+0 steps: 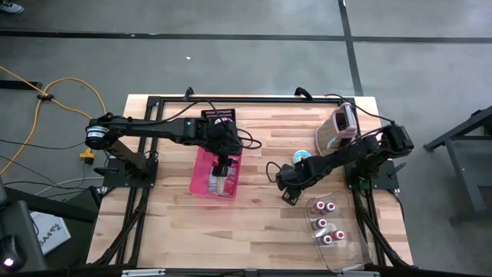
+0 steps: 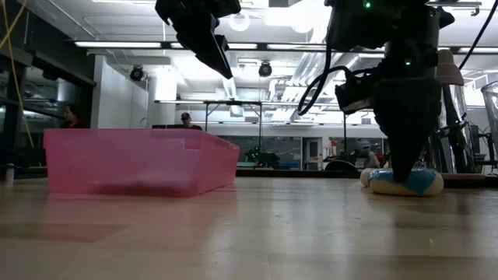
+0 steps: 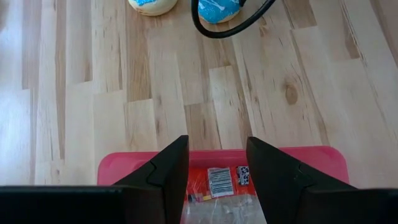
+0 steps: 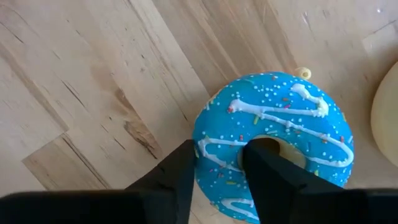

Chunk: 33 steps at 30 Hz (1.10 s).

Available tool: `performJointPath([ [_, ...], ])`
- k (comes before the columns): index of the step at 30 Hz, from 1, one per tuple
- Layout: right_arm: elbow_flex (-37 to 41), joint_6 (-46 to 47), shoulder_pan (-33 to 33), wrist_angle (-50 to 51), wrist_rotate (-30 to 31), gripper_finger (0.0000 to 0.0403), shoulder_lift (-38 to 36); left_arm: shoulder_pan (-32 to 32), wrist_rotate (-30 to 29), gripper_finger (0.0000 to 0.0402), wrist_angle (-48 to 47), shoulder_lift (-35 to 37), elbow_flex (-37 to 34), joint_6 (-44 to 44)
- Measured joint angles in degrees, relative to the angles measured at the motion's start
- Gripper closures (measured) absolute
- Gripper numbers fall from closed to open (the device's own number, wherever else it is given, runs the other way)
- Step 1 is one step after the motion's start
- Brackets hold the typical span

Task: Pick & Place Food Item
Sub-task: Put the bottom blue donut into the black bin

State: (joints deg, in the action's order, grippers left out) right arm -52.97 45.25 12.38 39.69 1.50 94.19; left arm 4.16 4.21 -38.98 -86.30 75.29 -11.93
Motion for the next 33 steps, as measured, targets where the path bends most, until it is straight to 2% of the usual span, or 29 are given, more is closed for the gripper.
performJointPath([
  [10,0.0,0.0,0.0,0.0,0.0,0.0335,0.0,0.0,0.0,0.0247,0.0,0.0,0.0,0.3],
  [18,0.0,-0.8,0.0,0.1,-2.5,0.0347,-0.8,0.0,0.0,0.0247,-0.1,0.0,0.0,0.4],
  [27,-1.2,-4.0,0.3,0.3,-6.4,0.0347,-9.0,0.0,0.0,0.0247,0.0,0.0,0.0,-0.4],
  [33,-3.4,-8.0,0.4,-4.8,-6.8,0.0348,-15.8,0.0,2.0,0.0247,0.2,0.0,0.0,-3.3],
])
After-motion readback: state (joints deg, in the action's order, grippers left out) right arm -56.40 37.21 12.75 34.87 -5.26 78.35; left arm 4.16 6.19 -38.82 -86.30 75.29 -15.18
